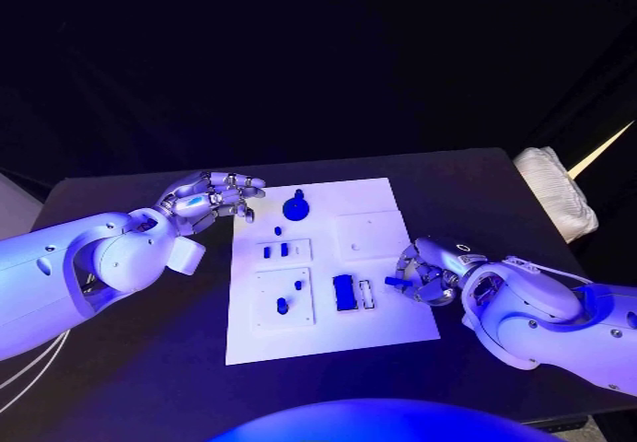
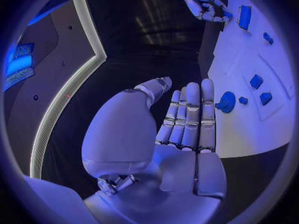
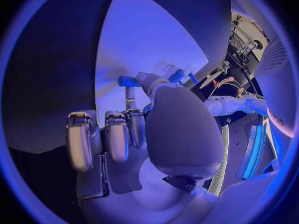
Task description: Assemble the parts on the task board
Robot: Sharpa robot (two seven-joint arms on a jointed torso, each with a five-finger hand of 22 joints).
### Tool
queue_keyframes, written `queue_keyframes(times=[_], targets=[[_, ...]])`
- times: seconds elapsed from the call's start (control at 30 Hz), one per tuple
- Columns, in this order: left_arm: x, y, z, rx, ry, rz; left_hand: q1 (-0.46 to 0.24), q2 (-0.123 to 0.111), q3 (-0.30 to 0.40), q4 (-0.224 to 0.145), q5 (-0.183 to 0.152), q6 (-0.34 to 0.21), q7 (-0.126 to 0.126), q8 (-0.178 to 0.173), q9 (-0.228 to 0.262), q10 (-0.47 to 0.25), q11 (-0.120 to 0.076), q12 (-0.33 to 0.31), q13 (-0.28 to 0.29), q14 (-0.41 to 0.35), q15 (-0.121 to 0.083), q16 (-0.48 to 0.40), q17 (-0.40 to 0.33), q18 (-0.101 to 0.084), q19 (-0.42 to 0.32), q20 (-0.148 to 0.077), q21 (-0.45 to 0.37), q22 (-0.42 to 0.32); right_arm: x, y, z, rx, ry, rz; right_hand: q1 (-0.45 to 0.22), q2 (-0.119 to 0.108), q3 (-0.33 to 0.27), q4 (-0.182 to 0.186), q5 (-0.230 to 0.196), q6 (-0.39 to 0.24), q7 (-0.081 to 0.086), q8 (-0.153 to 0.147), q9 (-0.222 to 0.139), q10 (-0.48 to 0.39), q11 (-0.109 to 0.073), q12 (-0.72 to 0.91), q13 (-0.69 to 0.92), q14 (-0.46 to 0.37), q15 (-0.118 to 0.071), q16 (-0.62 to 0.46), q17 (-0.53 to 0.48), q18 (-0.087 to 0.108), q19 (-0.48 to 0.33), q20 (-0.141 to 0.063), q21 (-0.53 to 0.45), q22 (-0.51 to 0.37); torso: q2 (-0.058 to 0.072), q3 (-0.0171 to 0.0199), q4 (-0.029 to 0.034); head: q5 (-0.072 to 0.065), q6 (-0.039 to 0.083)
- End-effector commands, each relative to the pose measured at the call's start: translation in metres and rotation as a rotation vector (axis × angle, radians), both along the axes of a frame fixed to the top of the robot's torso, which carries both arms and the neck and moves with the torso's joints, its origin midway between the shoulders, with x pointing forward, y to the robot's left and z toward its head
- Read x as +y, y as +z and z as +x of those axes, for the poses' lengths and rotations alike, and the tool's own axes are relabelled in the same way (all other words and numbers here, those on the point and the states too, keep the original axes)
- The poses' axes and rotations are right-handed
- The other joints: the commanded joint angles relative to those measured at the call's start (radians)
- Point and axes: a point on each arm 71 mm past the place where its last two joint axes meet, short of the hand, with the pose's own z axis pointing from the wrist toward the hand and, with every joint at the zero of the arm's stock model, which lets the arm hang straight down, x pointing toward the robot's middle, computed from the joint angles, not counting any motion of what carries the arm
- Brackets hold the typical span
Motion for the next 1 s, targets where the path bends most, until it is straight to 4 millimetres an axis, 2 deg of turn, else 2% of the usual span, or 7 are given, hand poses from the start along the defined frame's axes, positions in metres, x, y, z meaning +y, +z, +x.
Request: queue_keyframes(times=[0.03, 0.2, 0.27, 0.4, 0.73, 0.83, 1.0], targets=[[-0.003, 0.001, -0.001, -0.005, -0.018, -0.010, -0.007, 0.005, -0.007, 0.000, -0.005, -0.007, -0.003, 0.006, 0.001, -0.009, 0.001, 0.003, -0.001, -0.005, 0.000, -0.002, -0.002, 0.014, 0.008, -0.002, -0.005, -0.001, 0.005, 0.008, 0.000, -0.015, -0.039, 0.110, -0.025, 0.001, -0.005, 0.016, -0.018, 0.016, -0.009, 0.005, 0.000, 0.068, -0.010, 0.014, 0.207, 0.101, -0.010, 0.006, 0.244, -0.014, 0.104, -0.004, 0.013, 0.262, 0.000, -0.0009, 0.0004, -0.001, 0.000], [-0.004, 0.001, -0.001, -0.005, -0.020, -0.012, -0.007, 0.005, -0.007, 0.000, -0.005, -0.007, -0.003, 0.006, 0.001, -0.009, 0.001, 0.003, -0.001, -0.005, 0.000, -0.002, -0.002, 0.014, 0.008, -0.002, -0.005, -0.001, 0.016, 0.009, 0.002, 0.016, -0.049, 0.178, -0.039, 0.002, -0.007, 0.022, -0.023, 0.020, -0.011, 0.007, 0.001, 0.070, -0.012, 0.018, 0.210, 0.101, -0.012, 0.005, 0.243, -0.014, 0.104, -0.006, 0.016, 0.263, 0.001, 0.0000, 0.0015, 0.000, -0.001], [-0.004, 0.001, -0.001, -0.005, -0.021, -0.012, -0.007, 0.005, -0.007, 0.000, -0.005, -0.007, -0.003, 0.006, 0.001, -0.009, 0.001, 0.003, -0.001, -0.005, 0.000, -0.002, -0.002, 0.014, 0.008, -0.002, -0.005, -0.001, 0.020, 0.008, 0.002, 0.030, -0.051, 0.194, -0.052, 0.000, -0.010, 0.022, 0.013, 0.021, -0.012, 0.009, 0.004, 0.071, -0.014, 0.019, 0.210, 0.101, -0.013, 0.006, 0.243, -0.014, 0.105, -0.008, 0.016, 0.263, 0.002, -0.0003, 0.0013, -0.002, -0.001], [-0.004, 0.001, -0.002, -0.005, -0.021, -0.012, -0.006, 0.007, -0.007, 0.001, -0.004, -0.007, -0.003, 0.007, 0.002, -0.009, 0.001, 0.004, -0.001, -0.005, 0.000, -0.002, -0.002, 0.014, 0.009, -0.002, -0.005, -0.002, 0.025, 0.006, 0.002, 0.051, -0.054, 0.212, -0.058, 0.001, -0.013, 0.024, 0.016, 0.022, -0.012, 0.010, 0.005, 0.072, -0.014, 0.021, 0.211, 0.101, -0.014, 0.006, 0.244, -0.014, 0.105, -0.008, 0.016, 0.263, 0.002, -0.0001, 0.0003, 0.001, -0.002], [-0.004, 0.001, -0.002, -0.004, -0.024, -0.012, -0.006, 0.007, -0.007, 0.001, -0.004, -0.007, -0.003, 0.007, 0.002, -0.009, 0.001, 0.004, -0.001, -0.005, 0.000, -0.002, -0.002, 0.014, 0.009, -0.002, -0.005, -0.002, 0.037, -0.010, -0.001, 0.147, -0.058, 0.204, -0.114, 0.009, -0.036, 0.036, 0.000, 0.025, -0.011, 0.012, 0.007, 0.073, -0.013, 0.024, 0.213, 0.101, -0.013, 0.006, 0.243, -0.013, 0.104, -0.008, 0.013, 0.262, 0.001, 0.0008, 0.0013, 0.001, -0.006], [-0.004, 0.001, -0.002, -0.003, -0.024, -0.012, -0.006, 0.007, -0.007, 0.001, -0.004, -0.007, -0.003, 0.007, 0.002, -0.009, 0.001, 0.004, -0.001, -0.005, 0.000, -0.002, -0.002, 0.014, 0.009, -0.002, -0.005, -0.002, 0.037, -0.016, -0.002, 0.172, -0.062, 0.194, -0.123, 0.016, -0.038, 0.033, 0.003, 0.040, -0.018, 0.022, 0.012, 0.074, -0.017, 0.024, 0.214, 0.099, -0.015, 0.001, 0.233, -0.012, 0.102, -0.009, 0.003, 0.260, 0.002, 0.0017, 0.0009, 0.004, -0.007], [-0.004, 0.001, -0.002, -0.001, -0.025, -0.011, -0.006, 0.007, -0.007, 0.001, -0.004, -0.007, -0.003, 0.007, 0.002, -0.009, 0.001, 0.004, -0.001, -0.005, 0.000, -0.002, -0.002, 0.014, 0.009, -0.002, -0.005, -0.002, 0.037, -0.019, -0.002, 0.181, -0.062, 0.176, -0.126, 0.016, -0.039, 0.034, 0.003, 0.041, -0.018, 0.023, 0.012, 0.073, -0.018, 0.023, 0.213, 0.098, -0.016, -0.001, 0.230, -0.010, 0.100, -0.009, -0.003, 0.258, 0.001, 0.0005, -0.0007, 0.003, -0.008]])
